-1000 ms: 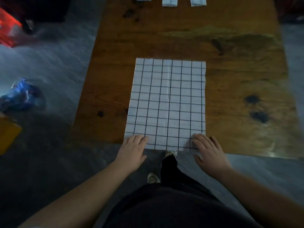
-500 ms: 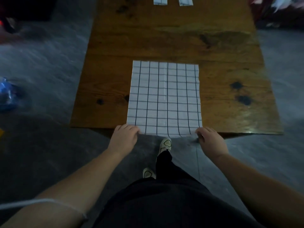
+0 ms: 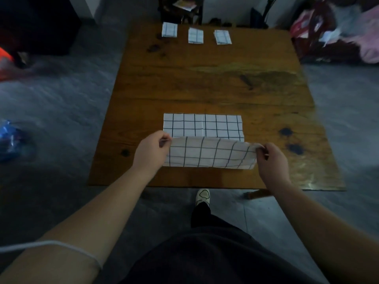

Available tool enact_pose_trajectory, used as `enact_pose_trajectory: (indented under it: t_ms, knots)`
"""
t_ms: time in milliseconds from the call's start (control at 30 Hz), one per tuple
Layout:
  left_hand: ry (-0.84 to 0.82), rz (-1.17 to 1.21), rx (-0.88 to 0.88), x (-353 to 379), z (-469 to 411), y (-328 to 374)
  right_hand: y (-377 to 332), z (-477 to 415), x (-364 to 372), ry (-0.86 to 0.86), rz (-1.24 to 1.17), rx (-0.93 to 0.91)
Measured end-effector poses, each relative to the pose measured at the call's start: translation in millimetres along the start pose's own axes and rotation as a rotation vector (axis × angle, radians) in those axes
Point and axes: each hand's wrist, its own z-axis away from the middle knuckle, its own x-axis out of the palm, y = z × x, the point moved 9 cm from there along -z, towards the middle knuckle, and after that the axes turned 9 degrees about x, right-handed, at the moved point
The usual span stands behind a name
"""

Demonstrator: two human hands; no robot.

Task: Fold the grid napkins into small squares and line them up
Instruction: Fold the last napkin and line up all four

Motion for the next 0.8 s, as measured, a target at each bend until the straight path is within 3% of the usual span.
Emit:
enact_pose_trajectory:
  t_ms: [200,600,800]
  knots:
    - [0.042,-0.065,-0.087,4,-79,-15,-28,-69,15,-0.023,-0.021,-0.004]
    - [-0.035,-0.019,-0.410,50,-139,-77,-10,-167,86,-0.335,-0.016,0.248]
    - [-0.148,-0.087,-0.288,55,-128,-71,-10,-145,86,-0.322,0.012,0.245]
